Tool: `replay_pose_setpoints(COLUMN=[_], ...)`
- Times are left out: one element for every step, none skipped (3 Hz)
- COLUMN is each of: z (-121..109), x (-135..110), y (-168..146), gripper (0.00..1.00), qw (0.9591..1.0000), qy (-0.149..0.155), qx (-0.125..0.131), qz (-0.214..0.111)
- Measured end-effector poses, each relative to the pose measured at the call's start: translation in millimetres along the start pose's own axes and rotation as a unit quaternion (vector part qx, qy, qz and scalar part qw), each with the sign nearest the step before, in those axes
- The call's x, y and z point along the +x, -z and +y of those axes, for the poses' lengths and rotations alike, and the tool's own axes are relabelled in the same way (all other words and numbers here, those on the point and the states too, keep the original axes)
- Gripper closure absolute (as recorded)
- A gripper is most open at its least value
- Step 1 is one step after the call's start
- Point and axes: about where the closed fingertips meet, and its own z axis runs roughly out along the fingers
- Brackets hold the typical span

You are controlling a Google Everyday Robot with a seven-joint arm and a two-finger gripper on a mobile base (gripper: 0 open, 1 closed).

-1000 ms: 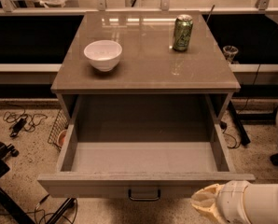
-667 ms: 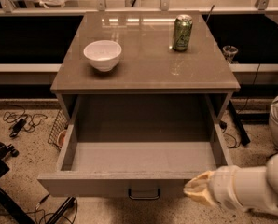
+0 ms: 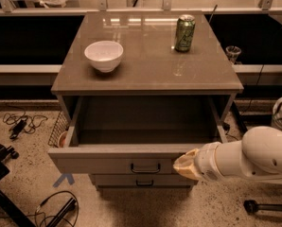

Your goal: Close top drawer

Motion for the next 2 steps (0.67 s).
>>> replay_pose_setpoints(z=[1,-23], x=[1,-5], y=[1,-14], gripper=[1.0,1.0], qw=[1.0,0.9999], qy=[0.0,0.005], qx=[0.0,0.01], qz=[0.0,-0.004])
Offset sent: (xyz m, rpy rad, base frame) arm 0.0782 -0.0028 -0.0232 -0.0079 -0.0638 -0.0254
